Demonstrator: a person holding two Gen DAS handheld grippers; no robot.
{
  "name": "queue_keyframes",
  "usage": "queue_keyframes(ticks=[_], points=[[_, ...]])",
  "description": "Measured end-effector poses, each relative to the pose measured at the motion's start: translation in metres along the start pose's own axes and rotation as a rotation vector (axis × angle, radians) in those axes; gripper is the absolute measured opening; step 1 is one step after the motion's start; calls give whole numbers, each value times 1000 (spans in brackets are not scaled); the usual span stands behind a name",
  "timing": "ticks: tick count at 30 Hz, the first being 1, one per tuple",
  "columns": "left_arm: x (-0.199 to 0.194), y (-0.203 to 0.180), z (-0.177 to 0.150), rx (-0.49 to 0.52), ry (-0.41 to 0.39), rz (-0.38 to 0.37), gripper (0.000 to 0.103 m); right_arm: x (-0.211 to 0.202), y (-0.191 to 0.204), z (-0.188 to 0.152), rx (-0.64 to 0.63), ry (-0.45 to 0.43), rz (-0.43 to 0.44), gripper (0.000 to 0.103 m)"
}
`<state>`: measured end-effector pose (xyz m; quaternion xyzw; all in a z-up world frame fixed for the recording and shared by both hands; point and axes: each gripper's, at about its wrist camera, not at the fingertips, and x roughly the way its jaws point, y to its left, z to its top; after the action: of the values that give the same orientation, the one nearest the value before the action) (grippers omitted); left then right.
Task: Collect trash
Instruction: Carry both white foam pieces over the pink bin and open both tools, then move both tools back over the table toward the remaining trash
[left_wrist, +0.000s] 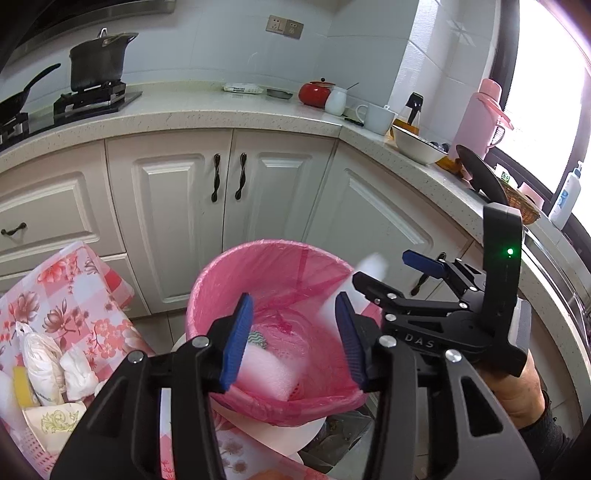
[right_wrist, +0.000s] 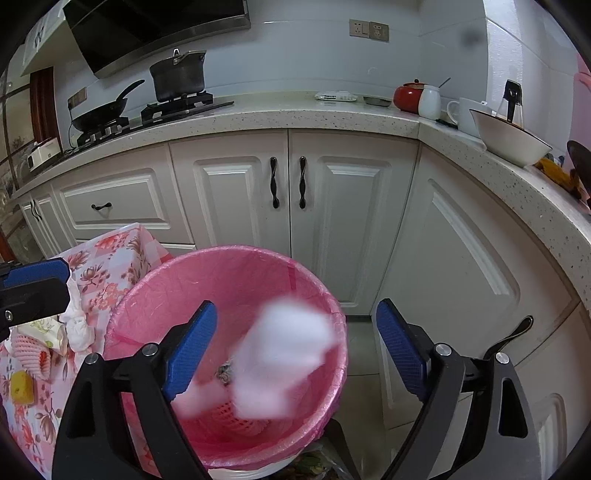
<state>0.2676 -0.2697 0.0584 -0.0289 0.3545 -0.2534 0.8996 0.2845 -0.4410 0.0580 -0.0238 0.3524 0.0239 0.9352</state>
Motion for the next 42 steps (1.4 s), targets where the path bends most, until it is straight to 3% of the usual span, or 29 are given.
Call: queue_keyframes(ticks=[18,42], points=[[-55,40,-42,-38,-43,95,51,-23,25,-20,-6,-24,10,84],[-186,138,-124,-189,-132,332,57,-60,119,-59,-61,5,161,85]])
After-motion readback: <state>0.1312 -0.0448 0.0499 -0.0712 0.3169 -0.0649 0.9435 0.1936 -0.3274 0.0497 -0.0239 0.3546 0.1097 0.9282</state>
